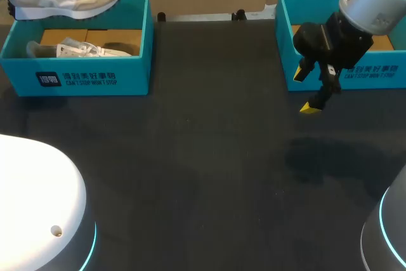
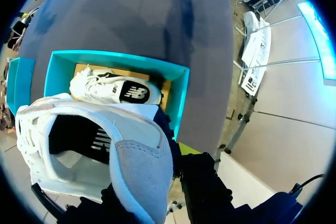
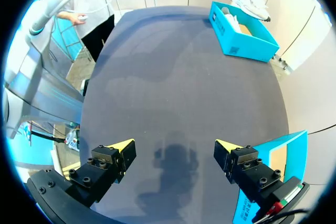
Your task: Take the shoe out of the shoebox, open the shoe tongue, remove and reinsert the insole, then place the shoe into the shoebox
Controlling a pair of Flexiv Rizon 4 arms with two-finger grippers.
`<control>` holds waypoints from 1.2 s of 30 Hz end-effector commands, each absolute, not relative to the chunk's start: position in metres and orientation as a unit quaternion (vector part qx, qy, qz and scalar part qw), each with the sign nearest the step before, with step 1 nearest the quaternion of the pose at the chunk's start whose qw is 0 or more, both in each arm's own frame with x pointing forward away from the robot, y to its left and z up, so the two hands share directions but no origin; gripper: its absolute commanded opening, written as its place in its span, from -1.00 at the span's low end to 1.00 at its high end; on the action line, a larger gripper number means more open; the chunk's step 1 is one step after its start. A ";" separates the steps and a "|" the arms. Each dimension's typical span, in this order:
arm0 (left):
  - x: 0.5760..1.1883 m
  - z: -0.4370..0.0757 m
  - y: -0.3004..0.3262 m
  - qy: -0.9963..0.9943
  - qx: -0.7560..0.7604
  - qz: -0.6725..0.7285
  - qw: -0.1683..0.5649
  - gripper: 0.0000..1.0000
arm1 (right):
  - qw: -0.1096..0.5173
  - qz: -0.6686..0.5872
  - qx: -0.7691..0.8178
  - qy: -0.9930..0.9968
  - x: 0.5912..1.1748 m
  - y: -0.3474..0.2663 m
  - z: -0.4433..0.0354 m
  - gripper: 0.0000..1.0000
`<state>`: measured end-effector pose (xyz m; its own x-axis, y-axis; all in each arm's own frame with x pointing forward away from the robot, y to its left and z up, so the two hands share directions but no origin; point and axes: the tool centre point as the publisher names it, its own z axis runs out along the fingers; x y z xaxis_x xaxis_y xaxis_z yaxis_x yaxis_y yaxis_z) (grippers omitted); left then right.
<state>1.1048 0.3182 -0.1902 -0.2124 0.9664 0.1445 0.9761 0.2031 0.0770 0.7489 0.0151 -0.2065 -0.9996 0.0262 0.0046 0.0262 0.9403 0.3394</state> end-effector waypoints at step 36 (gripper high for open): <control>1.184 -0.237 0.317 -0.692 -0.718 -0.076 -0.009 -1.00 | 0.000 0.171 0.013 0.985 0.749 0.015 -0.207 1.00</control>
